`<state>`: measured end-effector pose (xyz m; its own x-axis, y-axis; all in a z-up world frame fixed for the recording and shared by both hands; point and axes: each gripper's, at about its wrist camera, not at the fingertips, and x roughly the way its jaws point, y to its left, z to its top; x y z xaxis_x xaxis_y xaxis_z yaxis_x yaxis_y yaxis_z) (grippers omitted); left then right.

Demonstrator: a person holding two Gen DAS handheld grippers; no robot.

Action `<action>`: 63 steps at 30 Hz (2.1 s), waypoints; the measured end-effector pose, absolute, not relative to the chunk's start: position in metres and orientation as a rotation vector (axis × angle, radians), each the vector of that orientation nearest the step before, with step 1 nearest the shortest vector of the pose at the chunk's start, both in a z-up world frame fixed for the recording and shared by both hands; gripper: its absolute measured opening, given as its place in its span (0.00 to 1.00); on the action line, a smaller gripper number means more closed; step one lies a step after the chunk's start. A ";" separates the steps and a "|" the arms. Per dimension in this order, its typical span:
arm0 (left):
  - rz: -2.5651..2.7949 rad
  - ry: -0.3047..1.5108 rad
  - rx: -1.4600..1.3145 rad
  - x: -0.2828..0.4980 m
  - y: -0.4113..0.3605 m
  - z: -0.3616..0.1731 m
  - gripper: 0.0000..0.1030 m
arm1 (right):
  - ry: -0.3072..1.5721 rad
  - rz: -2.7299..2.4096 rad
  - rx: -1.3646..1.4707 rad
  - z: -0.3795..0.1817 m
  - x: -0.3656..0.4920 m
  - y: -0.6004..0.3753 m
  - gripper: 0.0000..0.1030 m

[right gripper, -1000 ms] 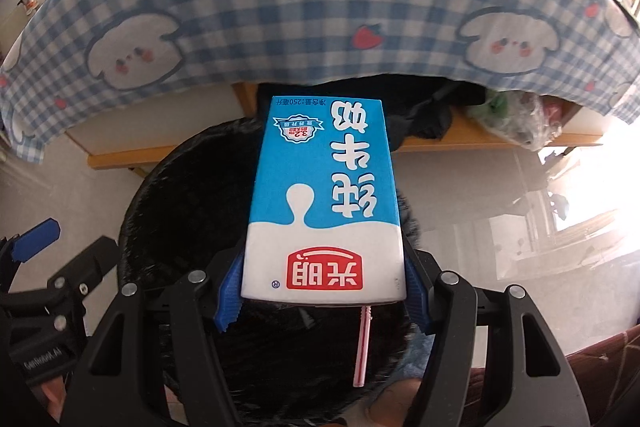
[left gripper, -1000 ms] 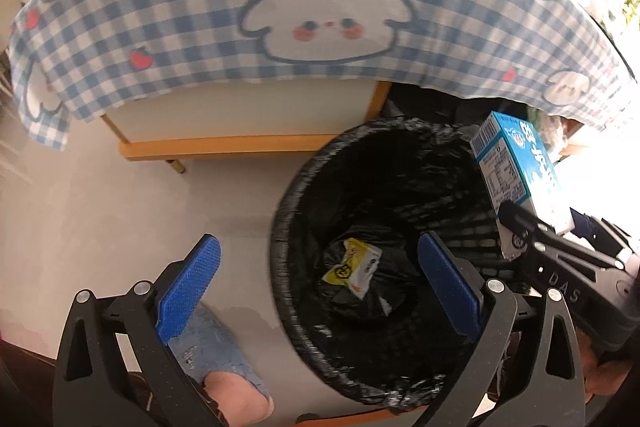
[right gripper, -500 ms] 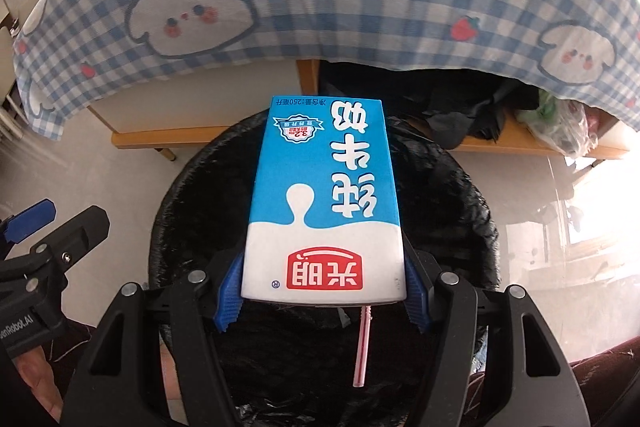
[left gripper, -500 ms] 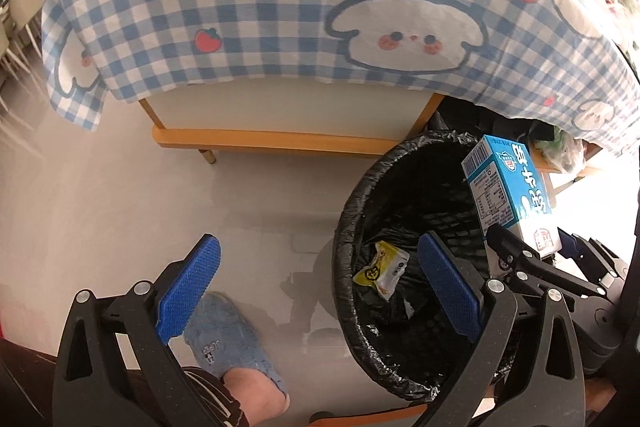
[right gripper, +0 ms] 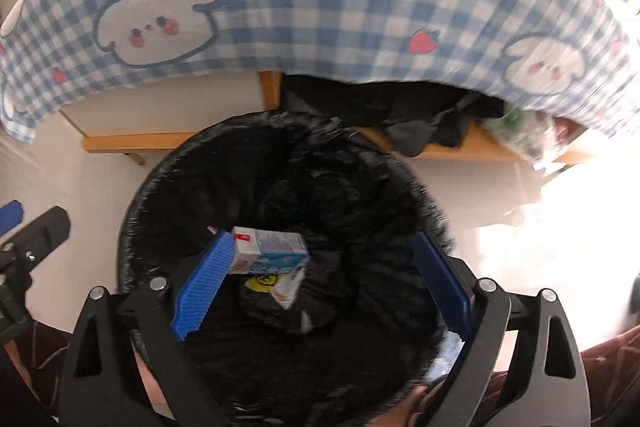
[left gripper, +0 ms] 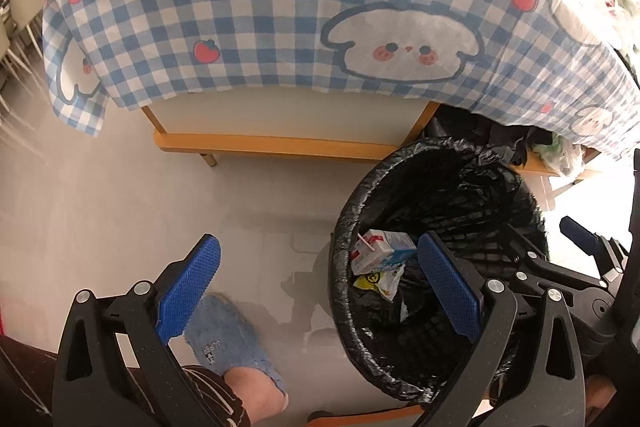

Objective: Collect trash
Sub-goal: 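Move both tools back up toward the table, then grasp the white pill bottle with the left tool while the right tool grasps the clear plastic tube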

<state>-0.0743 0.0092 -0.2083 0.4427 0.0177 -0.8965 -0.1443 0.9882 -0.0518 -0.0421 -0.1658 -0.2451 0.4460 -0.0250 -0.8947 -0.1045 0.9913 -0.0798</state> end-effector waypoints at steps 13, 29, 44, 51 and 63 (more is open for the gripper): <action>0.047 1.040 -0.133 -0.066 -0.014 -0.148 0.94 | 1.025 -0.030 -0.083 -0.168 -0.043 -0.214 0.88; -0.038 0.969 -0.138 -0.044 -0.044 -0.063 0.94 | 0.872 -0.040 -0.044 -0.057 -0.031 -0.256 0.88; -0.028 0.940 -0.087 0.031 -0.069 -0.030 0.93 | 0.828 -0.055 -0.076 -0.025 0.046 -0.287 0.85; -0.046 0.946 -0.047 0.068 -0.087 -0.034 0.93 | 0.859 -0.044 -0.047 -0.036 0.085 -0.296 0.78; -0.056 0.959 -0.021 0.113 -0.106 -0.048 0.83 | 0.911 -0.019 -0.019 -0.050 0.137 -0.301 0.61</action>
<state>0.1126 -0.1057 -0.0482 0.5730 -0.0572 -0.8175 0.0388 0.9983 -0.0426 0.1367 -0.3010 -0.0502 0.6126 -0.0242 -0.7900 0.0081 0.9997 -0.0244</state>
